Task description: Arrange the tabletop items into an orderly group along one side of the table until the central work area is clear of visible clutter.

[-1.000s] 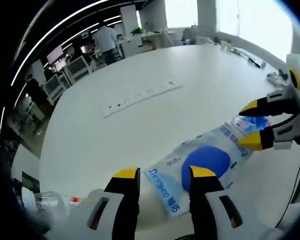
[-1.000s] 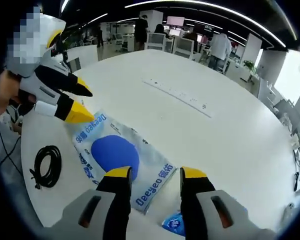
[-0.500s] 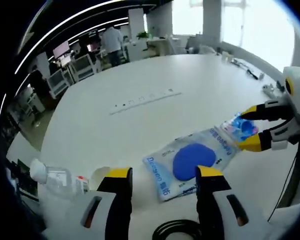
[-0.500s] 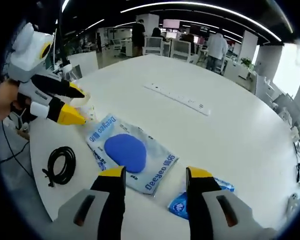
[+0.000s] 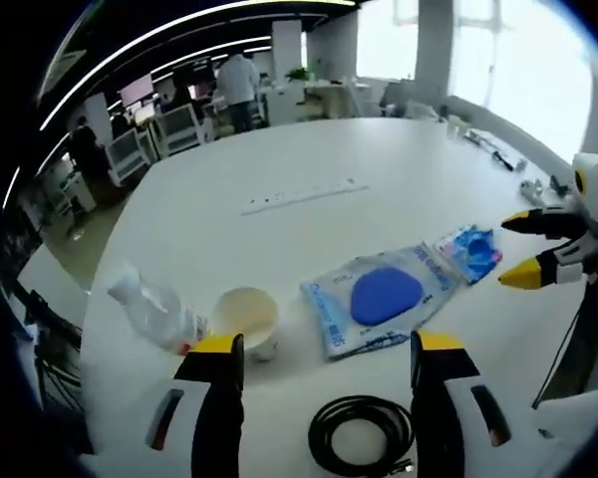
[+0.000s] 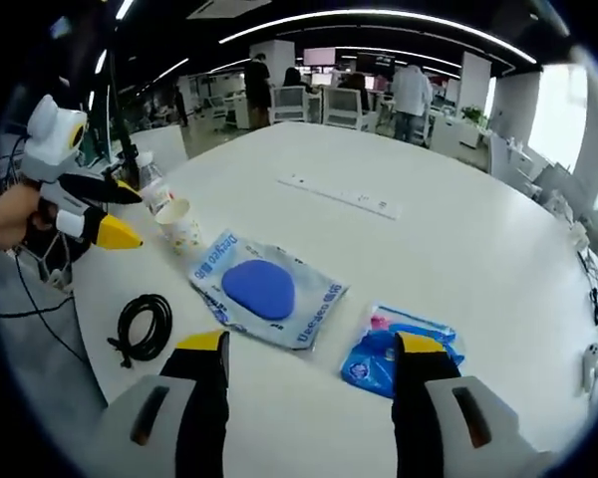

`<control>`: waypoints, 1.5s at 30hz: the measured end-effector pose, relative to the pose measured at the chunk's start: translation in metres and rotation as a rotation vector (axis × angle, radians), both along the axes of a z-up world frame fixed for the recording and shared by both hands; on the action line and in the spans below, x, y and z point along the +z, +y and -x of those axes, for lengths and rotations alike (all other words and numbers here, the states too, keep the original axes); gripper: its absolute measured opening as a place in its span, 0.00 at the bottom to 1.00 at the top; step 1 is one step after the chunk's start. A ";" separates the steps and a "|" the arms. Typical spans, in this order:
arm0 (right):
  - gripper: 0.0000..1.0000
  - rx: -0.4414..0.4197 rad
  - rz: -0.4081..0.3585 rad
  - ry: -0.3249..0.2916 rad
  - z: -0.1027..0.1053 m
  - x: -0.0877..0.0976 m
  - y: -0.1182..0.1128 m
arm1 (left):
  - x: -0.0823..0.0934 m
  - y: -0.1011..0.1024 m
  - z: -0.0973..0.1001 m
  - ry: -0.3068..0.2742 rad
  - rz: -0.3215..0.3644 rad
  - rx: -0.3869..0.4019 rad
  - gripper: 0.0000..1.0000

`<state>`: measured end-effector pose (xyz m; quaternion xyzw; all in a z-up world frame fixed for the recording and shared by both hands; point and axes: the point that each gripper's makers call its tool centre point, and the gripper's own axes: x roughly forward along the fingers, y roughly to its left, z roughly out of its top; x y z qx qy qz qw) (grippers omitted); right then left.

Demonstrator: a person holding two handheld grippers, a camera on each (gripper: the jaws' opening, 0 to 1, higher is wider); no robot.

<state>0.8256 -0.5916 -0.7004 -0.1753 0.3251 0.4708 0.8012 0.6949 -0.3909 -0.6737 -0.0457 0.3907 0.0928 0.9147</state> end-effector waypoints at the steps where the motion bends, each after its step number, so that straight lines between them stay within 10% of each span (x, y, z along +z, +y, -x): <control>1: 0.65 -0.005 -0.002 0.002 0.001 0.000 -0.002 | 0.000 0.001 0.004 0.000 0.004 0.008 0.66; 28: 0.67 -0.129 -0.048 0.037 0.021 0.017 -0.087 | -0.015 0.034 0.101 0.037 0.112 0.054 0.72; 45: 0.66 -0.140 -0.054 0.069 0.033 0.008 -0.080 | -0.022 0.040 0.112 0.041 0.144 0.083 0.72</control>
